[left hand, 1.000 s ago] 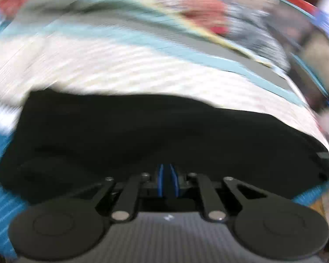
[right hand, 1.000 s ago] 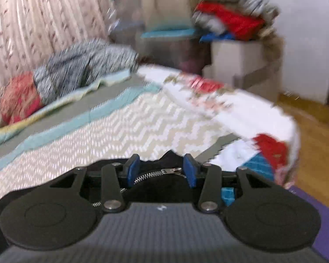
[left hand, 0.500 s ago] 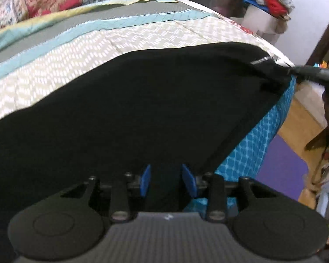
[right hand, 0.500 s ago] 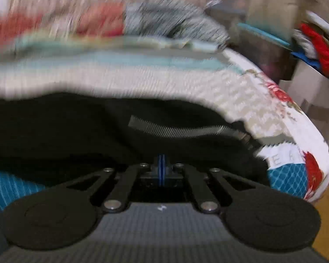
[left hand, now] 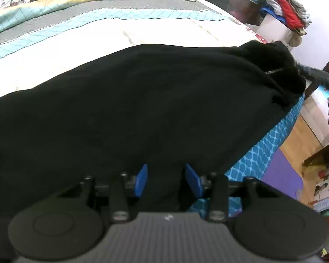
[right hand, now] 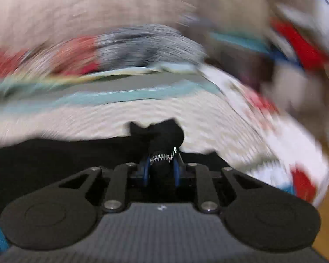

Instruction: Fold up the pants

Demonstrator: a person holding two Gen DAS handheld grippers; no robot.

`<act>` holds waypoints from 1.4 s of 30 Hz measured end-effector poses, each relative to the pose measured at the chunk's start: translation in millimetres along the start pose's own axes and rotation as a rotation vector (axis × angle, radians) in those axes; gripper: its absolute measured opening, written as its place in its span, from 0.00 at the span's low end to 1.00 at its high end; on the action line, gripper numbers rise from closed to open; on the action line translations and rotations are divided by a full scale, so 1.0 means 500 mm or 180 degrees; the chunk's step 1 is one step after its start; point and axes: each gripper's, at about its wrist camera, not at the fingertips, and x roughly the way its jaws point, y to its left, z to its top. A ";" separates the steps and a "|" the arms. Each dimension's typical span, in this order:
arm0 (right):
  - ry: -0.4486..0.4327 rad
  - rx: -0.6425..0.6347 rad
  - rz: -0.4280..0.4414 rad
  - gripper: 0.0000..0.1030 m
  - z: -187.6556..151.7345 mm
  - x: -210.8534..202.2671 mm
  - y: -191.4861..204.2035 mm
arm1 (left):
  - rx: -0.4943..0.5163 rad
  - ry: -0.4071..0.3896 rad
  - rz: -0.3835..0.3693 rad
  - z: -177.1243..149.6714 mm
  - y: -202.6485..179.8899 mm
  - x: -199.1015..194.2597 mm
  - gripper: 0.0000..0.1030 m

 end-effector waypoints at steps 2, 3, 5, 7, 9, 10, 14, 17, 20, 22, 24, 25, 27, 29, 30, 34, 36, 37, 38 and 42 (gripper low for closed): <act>0.0241 -0.0580 0.0178 0.28 -0.030 0.007 0.070 | -0.0003 -0.0002 0.0005 0.003 -0.002 0.004 0.40; 0.0341 -0.0848 0.0177 0.30 -0.050 0.012 0.101 | -0.0014 -0.0003 0.0006 0.003 -0.001 0.005 0.40; 0.0335 -0.1242 0.0073 0.40 -0.082 0.015 0.136 | -0.0043 -0.0010 0.0003 0.001 0.002 0.004 0.40; 0.0286 -0.1265 0.0032 0.46 -0.077 0.008 0.140 | -0.0045 -0.0027 -0.0011 -0.003 0.004 0.001 0.40; 0.0224 -0.1070 0.0113 0.51 -0.056 0.003 0.121 | -0.0051 -0.0034 -0.0018 -0.007 0.008 -0.002 0.40; 0.0186 -0.1012 0.0116 0.53 -0.046 0.001 0.115 | -0.0051 -0.0032 -0.0014 -0.006 0.007 -0.002 0.41; 0.0094 -0.1082 0.0073 0.54 -0.030 0.011 0.096 | -0.0062 -0.0034 -0.0028 -0.008 0.009 -0.005 0.41; 0.0058 -0.0928 0.0157 0.53 -0.018 0.037 0.055 | -0.0073 -0.0044 -0.0038 -0.009 0.011 -0.006 0.41; 0.0167 -0.0616 0.0329 0.19 -0.005 0.056 0.029 | -0.0051 -0.0051 -0.0033 -0.010 0.008 -0.007 0.43; 0.0132 -0.0487 0.0165 0.19 0.000 0.057 0.021 | -0.0043 -0.0056 -0.0042 -0.012 0.009 -0.010 0.43; 0.0131 -0.0311 -0.0194 0.18 0.014 0.074 -0.016 | -0.0056 -0.0055 -0.0061 -0.013 0.013 -0.012 0.43; 0.0148 -0.0179 -0.0440 0.18 0.022 0.090 -0.045 | -0.0050 -0.0058 -0.0065 -0.014 0.013 -0.013 0.43; 0.0277 -0.0014 -0.1095 0.18 0.034 0.142 -0.111 | -0.0016 -0.0065 -0.0052 -0.015 0.012 -0.013 0.43; 0.0467 0.0244 -0.1212 0.22 0.026 0.188 -0.164 | -0.0001 -0.0069 -0.0033 -0.015 0.008 -0.012 0.43; 0.0506 0.0462 -0.1138 0.28 0.020 0.202 -0.188 | 0.0005 -0.0068 -0.0033 -0.015 0.007 -0.014 0.43; 0.0184 0.1281 -0.1183 0.50 0.017 0.156 -0.255 | -0.0027 -0.0038 -0.0115 -0.018 0.012 -0.029 0.43; 0.0020 0.1660 -0.1168 0.51 0.005 0.106 -0.281 | 0.0019 -0.0064 -0.0188 -0.022 0.006 -0.039 0.44; -0.0041 0.1886 -0.1079 0.51 -0.005 0.077 -0.291 | 0.0093 -0.0096 -0.0231 -0.024 -0.003 -0.044 0.45; -0.0074 0.2052 -0.0928 0.50 -0.008 0.061 -0.299 | 0.0172 -0.0119 -0.0245 -0.025 -0.014 -0.045 0.45; -0.0071 0.2522 -0.0346 0.41 -0.060 0.001 -0.266 | 0.0460 -0.0154 -0.0243 -0.023 -0.058 -0.031 0.43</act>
